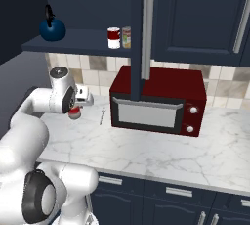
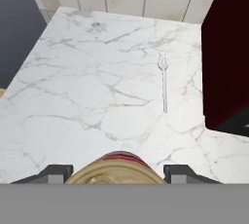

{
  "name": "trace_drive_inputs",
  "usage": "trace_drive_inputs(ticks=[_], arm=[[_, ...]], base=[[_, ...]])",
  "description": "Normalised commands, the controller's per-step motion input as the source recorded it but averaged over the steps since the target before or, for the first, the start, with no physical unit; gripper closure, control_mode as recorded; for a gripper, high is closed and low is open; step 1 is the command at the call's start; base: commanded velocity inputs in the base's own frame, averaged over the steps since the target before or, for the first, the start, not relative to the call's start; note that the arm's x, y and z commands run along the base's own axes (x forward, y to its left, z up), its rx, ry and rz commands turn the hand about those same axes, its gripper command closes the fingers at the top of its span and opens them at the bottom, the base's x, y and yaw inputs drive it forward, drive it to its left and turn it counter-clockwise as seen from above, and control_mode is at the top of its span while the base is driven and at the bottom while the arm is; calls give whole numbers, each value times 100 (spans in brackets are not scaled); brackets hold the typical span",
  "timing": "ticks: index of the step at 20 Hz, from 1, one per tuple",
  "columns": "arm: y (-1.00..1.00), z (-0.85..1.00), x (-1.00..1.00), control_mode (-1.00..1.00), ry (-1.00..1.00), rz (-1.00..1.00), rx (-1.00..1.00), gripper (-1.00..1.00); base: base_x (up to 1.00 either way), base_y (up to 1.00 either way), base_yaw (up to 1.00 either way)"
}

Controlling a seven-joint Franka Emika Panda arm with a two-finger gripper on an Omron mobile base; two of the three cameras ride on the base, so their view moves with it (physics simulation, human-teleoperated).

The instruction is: Pick the cans from the counter and place them in their designated side in the cabinet.

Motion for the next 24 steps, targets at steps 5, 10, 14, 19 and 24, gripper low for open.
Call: trace_drive_inputs(ticks=[5,10,14,19,24], arm=[[-2,36,-25,-100,-10,2,2,100],[-7,37,-18,-100,-9,2,1,100],[-9,40,-8,-100,-7,2,1,100],[-7,33,-1,-100,-1,1,0,100],[-5,26,3,-100,1,0,0,100]], base=[[0,0,0],[0,0,0],[0,0,0],[0,0,0],[0,0,0]])
